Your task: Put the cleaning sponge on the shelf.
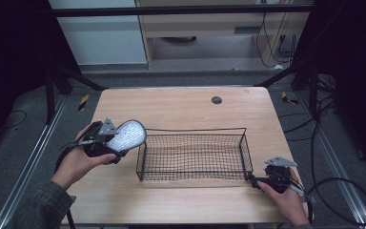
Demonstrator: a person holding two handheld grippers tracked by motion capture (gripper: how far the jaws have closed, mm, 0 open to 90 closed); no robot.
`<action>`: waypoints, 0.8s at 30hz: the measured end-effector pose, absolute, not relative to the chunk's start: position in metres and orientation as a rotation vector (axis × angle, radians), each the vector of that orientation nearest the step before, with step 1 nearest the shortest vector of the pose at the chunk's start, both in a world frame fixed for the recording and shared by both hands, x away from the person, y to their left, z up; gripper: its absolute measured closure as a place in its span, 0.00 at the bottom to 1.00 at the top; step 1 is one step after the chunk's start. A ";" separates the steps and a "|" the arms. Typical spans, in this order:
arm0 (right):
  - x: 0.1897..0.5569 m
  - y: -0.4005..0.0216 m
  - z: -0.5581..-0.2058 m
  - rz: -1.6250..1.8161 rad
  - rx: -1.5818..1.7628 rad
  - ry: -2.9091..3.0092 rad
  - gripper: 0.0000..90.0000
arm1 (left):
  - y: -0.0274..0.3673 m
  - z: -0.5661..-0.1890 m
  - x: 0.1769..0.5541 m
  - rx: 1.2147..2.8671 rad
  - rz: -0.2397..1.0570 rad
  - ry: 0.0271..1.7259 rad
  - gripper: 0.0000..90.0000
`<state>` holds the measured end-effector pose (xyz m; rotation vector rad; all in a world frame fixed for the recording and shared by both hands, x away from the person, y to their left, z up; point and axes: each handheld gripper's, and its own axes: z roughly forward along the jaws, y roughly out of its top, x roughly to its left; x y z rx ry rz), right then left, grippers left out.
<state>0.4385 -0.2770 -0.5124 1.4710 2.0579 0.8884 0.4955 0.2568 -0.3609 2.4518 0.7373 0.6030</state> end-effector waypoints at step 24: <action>0.439 -0.277 -0.512 0.883 1.467 2.059 0.06 | 0.174 -0.351 0.499 2.497 0.588 0.494 0.09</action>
